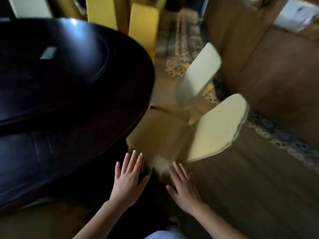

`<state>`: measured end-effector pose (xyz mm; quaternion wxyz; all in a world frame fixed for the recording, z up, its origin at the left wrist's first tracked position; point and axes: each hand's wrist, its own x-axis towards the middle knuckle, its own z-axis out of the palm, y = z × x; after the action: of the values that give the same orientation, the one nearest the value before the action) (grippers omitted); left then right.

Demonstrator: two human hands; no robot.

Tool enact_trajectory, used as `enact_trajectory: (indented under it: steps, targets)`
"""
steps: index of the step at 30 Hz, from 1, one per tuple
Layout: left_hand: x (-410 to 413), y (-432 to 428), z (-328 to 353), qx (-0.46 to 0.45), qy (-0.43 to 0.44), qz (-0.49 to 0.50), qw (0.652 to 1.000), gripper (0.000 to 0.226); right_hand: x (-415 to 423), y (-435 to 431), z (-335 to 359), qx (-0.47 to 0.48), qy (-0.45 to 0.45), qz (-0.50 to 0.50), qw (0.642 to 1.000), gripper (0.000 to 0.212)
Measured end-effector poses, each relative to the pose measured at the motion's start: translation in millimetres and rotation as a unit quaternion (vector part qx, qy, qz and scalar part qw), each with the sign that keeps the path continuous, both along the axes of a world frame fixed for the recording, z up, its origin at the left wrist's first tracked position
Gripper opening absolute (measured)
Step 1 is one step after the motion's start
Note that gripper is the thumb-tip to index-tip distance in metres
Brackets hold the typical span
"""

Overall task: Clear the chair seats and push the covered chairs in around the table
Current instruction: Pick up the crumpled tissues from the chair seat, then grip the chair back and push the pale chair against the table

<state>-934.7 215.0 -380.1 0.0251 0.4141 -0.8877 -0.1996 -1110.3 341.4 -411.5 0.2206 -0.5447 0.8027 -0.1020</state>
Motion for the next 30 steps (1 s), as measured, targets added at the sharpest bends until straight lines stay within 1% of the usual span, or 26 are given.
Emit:
enact_trajectory:
  steps: [3,6,9,11,15,18,21,25,30]
  targets:
    - [-24,-7,22,-0.018,0.009,-0.024,1.0,0.087,-27,4,19,-0.04,0.019,-0.016,0.999,0.068]
    - [-59,-7,44,-0.035,0.015,-0.046,0.998,0.081,-56,4,41,-0.093,0.049,-0.036,0.994,0.067]
    - [-102,0,61,-0.054,0.041,-0.069,0.995,0.086,-87,7,63,-0.132,0.063,-0.04,0.988,0.065]
    - [-135,3,67,-0.064,0.053,-0.08,0.993,0.087,-115,11,73,-0.148,0.074,-0.035,0.986,0.061]
    - [-209,24,82,-0.077,0.064,-0.079,0.992,0.09,-185,29,93,-0.163,0.108,-0.02,0.98,0.067]
    - [-266,45,90,-0.079,0.061,-0.101,0.99,0.096,-242,44,106,-0.177,0.112,-0.024,0.978,0.064]
    - [-320,62,91,-0.073,0.062,-0.103,0.99,0.089,-292,62,109,-0.172,0.11,-0.028,0.978,0.066]
    - [-374,65,87,-0.064,0.07,-0.052,0.994,0.081,-349,79,106,-0.153,0.113,-0.008,0.982,0.068]
    - [-405,69,83,-0.056,0.051,-0.026,0.997,0.083,-400,75,105,-0.108,0.105,0.022,0.988,0.068]
